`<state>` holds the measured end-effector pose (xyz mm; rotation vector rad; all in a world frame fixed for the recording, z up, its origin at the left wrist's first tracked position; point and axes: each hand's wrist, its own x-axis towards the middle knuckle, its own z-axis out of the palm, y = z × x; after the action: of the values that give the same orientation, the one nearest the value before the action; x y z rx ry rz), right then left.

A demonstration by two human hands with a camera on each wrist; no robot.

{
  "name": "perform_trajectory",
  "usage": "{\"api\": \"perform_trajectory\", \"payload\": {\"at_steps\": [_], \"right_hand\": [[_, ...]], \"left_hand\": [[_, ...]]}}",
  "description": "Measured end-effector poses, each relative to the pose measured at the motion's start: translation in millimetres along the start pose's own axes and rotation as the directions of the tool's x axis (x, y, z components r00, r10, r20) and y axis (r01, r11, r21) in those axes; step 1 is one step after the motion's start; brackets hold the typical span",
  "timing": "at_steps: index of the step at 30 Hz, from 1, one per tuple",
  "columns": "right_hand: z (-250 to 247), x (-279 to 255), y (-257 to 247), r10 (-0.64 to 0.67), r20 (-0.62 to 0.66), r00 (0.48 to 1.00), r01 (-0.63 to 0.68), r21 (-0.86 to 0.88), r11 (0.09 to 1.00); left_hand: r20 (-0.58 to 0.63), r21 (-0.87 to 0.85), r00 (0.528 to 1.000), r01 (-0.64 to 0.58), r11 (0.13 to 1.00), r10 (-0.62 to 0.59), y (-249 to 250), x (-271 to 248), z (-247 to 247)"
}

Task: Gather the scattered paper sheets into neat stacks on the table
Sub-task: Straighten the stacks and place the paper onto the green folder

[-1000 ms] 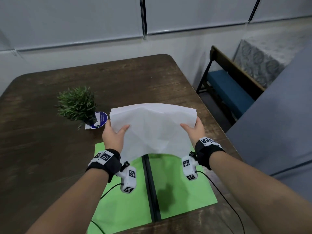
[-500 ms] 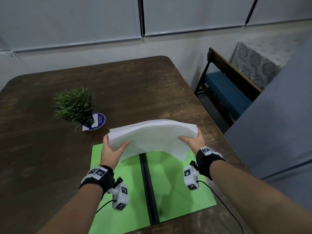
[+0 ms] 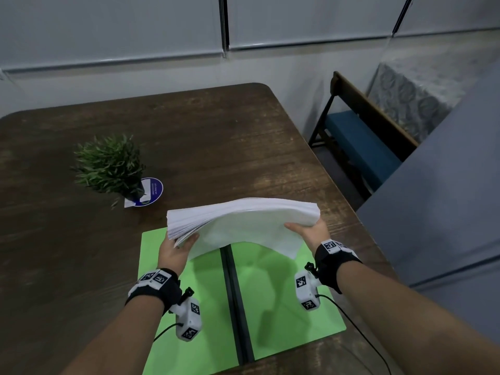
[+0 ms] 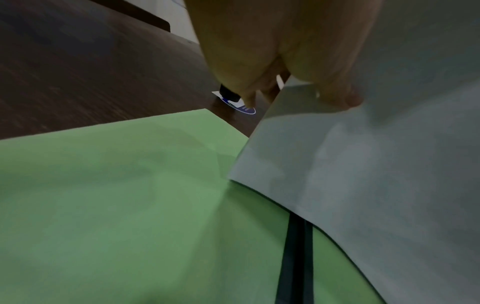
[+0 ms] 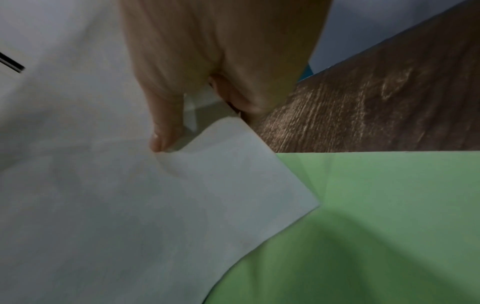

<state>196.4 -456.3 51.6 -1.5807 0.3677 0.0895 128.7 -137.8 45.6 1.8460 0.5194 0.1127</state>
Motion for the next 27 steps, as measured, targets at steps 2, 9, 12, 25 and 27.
{"api": "perform_trajectory", "payload": {"at_steps": [2, 9, 12, 25, 27], "right_hand": [[2, 0, -1, -0.02, -0.006, 1.0, 0.02, 0.001, 1.0], [-2, 4, -12, 0.02, 0.038, 0.999, -0.02, 0.002, 1.0], [-9, -2, -8, 0.072, 0.073, 0.995, -0.063, -0.109, 0.992], [-35, -26, 94, 0.466, -0.013, 0.885, -0.44, -0.353, 0.826], [-38, -24, 94, 0.51, -0.008, 0.86, -0.476, -0.374, 0.796]], "left_hand": [[-0.015, -0.004, 1.0, -0.003, 1.0, 0.003, 2, 0, 0], [0.134, 0.044, 0.991, -0.023, 0.999, 0.017, 40, 22, -18], [0.193, 0.197, 0.974, 0.077, 0.977, -0.115, 30, 35, -23], [0.096, 0.445, 0.894, 0.355, 0.822, -0.439, -33, 11, 19], [0.072, 0.403, 0.859, 0.44, 0.802, -0.507, -39, 10, 9]]}}
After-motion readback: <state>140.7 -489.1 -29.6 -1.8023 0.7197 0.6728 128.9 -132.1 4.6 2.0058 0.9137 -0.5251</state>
